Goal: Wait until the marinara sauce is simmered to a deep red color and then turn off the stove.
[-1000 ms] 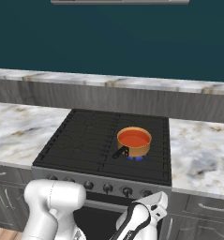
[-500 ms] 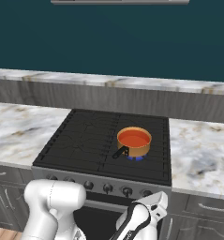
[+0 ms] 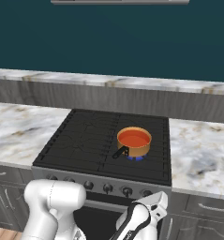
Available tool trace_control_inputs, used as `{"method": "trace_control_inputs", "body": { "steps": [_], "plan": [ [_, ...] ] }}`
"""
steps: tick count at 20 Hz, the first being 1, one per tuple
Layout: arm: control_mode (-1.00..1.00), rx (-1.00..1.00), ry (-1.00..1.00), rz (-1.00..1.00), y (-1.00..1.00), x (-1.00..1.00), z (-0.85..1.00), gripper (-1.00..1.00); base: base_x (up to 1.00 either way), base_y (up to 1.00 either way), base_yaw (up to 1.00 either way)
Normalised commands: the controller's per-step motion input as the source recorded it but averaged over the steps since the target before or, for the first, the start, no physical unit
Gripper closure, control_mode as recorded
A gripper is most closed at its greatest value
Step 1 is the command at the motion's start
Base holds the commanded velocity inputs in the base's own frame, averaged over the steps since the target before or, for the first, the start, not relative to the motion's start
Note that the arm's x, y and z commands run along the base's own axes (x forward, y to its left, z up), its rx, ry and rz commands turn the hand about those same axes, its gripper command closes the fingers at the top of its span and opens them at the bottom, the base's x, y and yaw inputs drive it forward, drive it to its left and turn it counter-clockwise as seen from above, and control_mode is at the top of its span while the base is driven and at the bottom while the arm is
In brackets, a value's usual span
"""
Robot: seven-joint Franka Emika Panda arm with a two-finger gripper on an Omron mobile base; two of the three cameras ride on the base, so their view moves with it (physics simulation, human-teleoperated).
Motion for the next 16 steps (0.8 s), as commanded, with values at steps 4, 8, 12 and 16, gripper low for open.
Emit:
{"method": "trace_control_inputs", "body": {
  "steps": [4, 8, 12, 16],
  "plan": [
    [-1.00, 0.00, 0.00, 0.00, 0.00, 0.00, 0.00, 1.00, 0.00, 0.00, 0.00],
    [-1.00, 0.00, 0.00, 0.00, 0.00, 0.00, 0.00, 1.00, 0.00, 0.00, 0.00],
    [-1.00, 0.00, 0.00, 0.00, 0.00, 0.00, 0.00, 1.00, 0.00, 0.00, 0.00],
    [-1.00, 0.00, 0.00, 0.00, 0.00, 0.00, 0.00, 1.00, 0.00, 0.00, 0.00]
  ]
}}
